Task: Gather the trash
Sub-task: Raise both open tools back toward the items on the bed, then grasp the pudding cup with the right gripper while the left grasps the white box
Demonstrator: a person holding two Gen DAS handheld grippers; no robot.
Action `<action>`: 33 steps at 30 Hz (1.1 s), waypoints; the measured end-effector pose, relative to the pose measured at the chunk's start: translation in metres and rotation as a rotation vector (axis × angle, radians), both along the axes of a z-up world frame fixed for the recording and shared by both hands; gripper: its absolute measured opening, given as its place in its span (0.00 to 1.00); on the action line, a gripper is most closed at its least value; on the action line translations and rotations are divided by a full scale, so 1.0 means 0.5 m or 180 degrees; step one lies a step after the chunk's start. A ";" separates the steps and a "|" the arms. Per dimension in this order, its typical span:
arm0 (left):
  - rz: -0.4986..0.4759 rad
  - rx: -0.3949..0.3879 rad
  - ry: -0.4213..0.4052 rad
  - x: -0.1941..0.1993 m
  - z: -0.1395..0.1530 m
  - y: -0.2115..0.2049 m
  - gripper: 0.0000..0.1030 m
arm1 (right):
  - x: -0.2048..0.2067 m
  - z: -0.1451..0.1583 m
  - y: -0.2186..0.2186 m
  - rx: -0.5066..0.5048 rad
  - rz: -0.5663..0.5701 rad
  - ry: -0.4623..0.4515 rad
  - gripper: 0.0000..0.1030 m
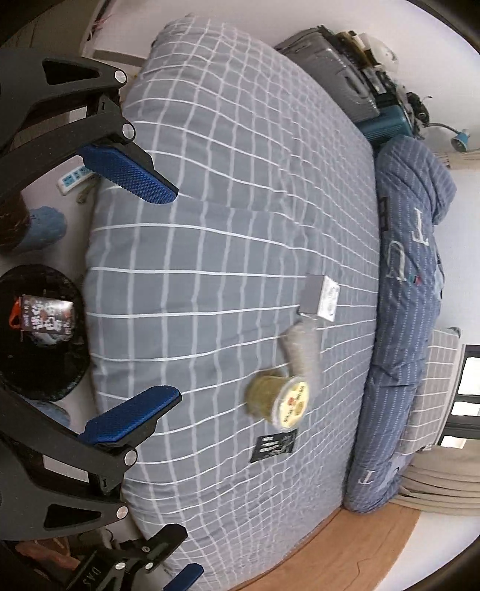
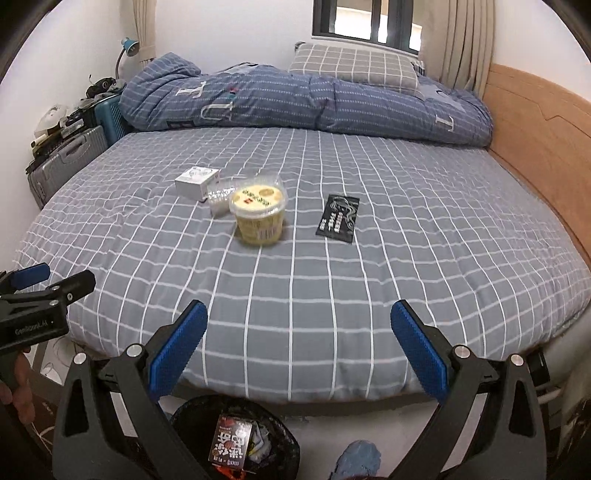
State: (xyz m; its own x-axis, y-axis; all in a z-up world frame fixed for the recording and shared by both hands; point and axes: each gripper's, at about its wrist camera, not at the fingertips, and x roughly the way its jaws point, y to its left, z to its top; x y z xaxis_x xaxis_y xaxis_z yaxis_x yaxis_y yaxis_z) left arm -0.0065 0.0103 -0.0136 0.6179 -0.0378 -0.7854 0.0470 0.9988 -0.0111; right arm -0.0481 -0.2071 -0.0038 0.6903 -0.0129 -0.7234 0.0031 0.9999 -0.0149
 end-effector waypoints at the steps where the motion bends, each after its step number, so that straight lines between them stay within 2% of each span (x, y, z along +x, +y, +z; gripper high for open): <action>1: -0.0007 0.0013 -0.0015 0.006 0.002 -0.001 0.94 | 0.008 0.001 0.001 -0.0008 0.0010 -0.0005 0.93; 19: -0.0059 0.0098 -0.0063 0.185 -0.028 -0.022 0.94 | 0.196 -0.019 0.001 0.0034 0.0034 -0.0109 0.93; 33: 0.0012 0.0115 -0.0047 0.385 -0.088 -0.029 0.94 | 0.332 -0.085 0.014 0.0174 0.0142 -0.0033 0.93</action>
State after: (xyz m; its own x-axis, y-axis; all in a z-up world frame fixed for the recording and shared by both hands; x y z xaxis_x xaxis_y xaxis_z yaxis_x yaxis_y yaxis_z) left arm 0.1861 -0.0043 -0.0578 0.6295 -0.0073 -0.7769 0.0431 0.9987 0.0256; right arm 0.1181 -0.2002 -0.0463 0.6968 0.0574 -0.7150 -0.0415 0.9983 0.0397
